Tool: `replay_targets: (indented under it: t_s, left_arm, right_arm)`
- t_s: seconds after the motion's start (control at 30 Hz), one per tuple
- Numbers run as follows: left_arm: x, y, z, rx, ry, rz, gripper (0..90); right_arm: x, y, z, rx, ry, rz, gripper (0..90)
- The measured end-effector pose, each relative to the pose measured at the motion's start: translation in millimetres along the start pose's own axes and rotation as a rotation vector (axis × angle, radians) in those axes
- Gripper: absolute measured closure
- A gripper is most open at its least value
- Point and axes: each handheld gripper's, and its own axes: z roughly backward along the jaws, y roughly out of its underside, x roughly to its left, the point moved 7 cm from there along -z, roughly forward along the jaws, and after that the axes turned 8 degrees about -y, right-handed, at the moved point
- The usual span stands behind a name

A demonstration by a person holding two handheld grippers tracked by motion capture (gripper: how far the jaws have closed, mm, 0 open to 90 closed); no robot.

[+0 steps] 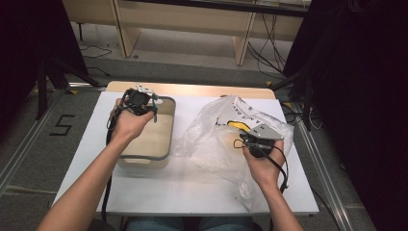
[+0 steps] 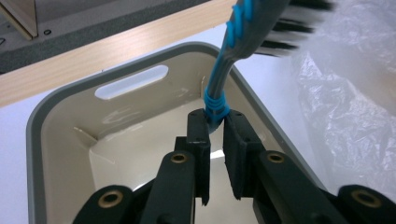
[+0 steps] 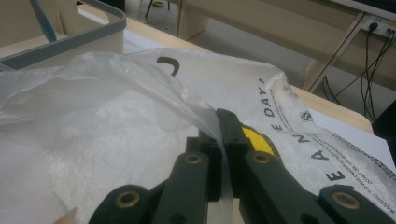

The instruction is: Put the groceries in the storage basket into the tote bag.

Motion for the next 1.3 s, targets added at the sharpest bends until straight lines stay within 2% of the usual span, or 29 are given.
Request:
replay_targets:
  t_s: [0.17, 0.23, 0.3, 0.47, 0.73, 0.97, 1.2, 1.3]
  left_arm:
    - [-2.0, -2.2, 3.7, -0.062, 0.004, -0.008, 80.6]
    - [-2.8, -1.9, 4.7, -0.088, 0.001, -0.024, 80.5]
    - [-3.3, -0.8, 5.3, -0.11, 0.0, -0.02, 80.6]
    - [-3.3, 2.3, 7.3, -0.151, 0.0, -0.03, 80.6]
    - [-7.4, 6.2, 15.3, -0.176, 0.011, -0.047, 80.5]
    - [-13.7, 5.6, 29.6, -0.209, 0.028, -0.072, 80.5]
    - [-21.1, 5.6, 45.4, -0.242, 0.06, -0.079, 80.5]
    - [-24.0, 5.3, 53.9, -0.255, 0.072, -0.102, 80.5]
  right_arm:
    - [-0.3, -0.1, 0.4, -0.002, 0.0, 0.0, 90.0]
    - [-0.3, 0.0, 0.4, -0.001, 0.001, -0.001, 90.0]
    - [-0.2, 0.0, 0.3, -0.001, 0.001, 0.0, 90.0]
    - [0.0, 0.0, 0.3, 0.0, 0.0, 0.001, 90.0]
    - [0.6, 0.0, -0.5, -0.001, -0.001, 0.002, 90.0]
    - [0.7, -0.1, -0.6, -0.001, -0.002, 0.004, 90.0]
    - [0.6, 0.0, -0.7, -0.001, -0.002, 0.006, 90.0]
    - [0.8, 0.0, -0.9, -0.001, -0.002, 0.004, 90.0]
